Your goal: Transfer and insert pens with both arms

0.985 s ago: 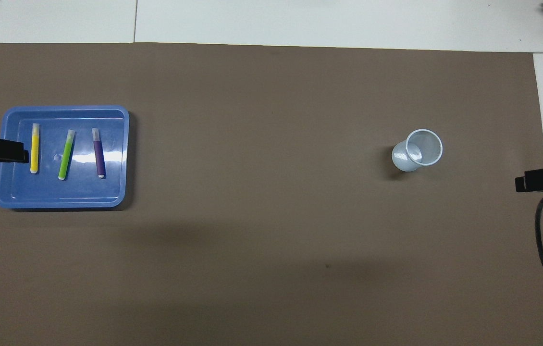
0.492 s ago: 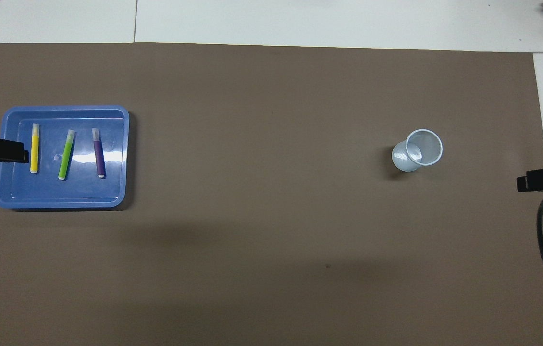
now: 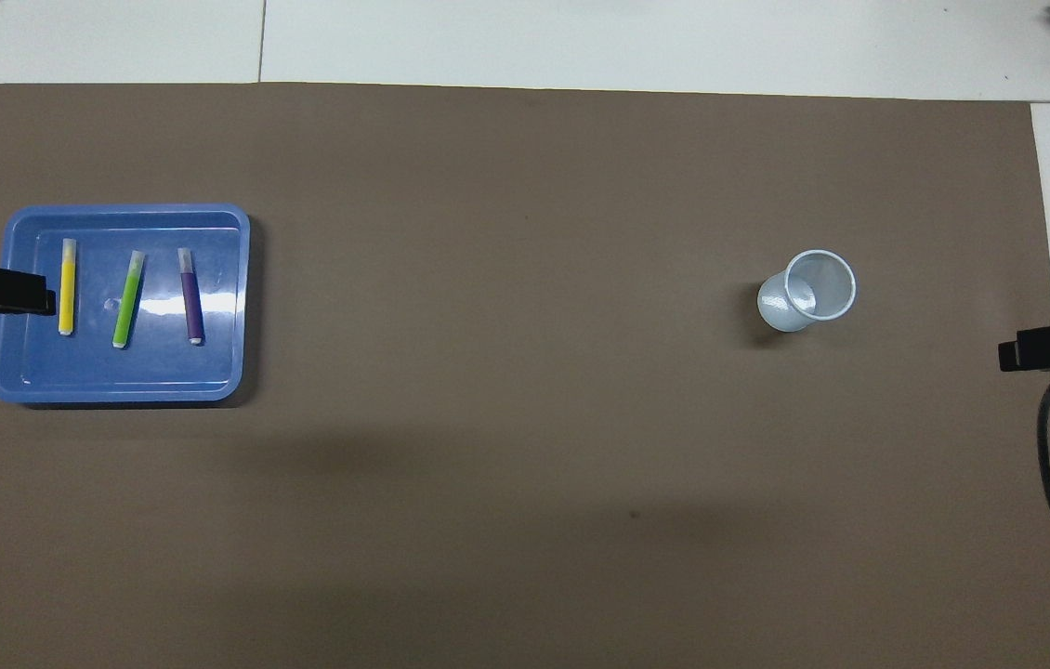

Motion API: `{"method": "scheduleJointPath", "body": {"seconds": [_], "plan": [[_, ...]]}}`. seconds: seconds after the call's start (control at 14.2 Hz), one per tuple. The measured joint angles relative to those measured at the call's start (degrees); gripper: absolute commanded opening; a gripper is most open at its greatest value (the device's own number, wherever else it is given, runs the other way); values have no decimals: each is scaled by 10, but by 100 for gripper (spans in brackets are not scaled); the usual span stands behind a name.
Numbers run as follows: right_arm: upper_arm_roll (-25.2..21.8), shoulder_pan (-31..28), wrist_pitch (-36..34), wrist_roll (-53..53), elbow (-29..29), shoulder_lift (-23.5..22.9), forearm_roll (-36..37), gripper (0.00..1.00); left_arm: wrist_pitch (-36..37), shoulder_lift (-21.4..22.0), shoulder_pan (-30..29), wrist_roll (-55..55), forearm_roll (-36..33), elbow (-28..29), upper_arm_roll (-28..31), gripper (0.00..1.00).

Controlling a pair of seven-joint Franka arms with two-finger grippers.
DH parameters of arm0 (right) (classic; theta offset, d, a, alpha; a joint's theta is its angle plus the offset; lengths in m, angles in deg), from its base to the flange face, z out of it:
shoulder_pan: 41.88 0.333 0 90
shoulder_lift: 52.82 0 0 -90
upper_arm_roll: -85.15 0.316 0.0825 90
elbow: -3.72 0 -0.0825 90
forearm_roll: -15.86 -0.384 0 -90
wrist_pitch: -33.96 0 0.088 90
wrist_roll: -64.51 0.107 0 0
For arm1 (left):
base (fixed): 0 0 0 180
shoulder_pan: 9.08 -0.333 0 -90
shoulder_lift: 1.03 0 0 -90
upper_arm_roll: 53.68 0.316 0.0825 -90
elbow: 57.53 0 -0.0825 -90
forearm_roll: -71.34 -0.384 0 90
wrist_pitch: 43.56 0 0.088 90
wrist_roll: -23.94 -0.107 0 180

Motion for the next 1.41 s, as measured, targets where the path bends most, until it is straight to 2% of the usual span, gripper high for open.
{"method": "scheduleJointPath", "body": {"seconds": [0.21, 0.56, 1.41], "plan": [[1, 0, -10, 0, 0, 0, 0, 100, 0, 0, 0, 0, 0, 0, 0, 100], [1, 0, -67, 0, 0, 4, 0, 100, 0, 0, 0, 0, 0, 0, 0, 100], [1, 0, -86, 0, 0, 7, 0, 100, 1, 0, -1, 0, 0, 0, 1, 100]]}}
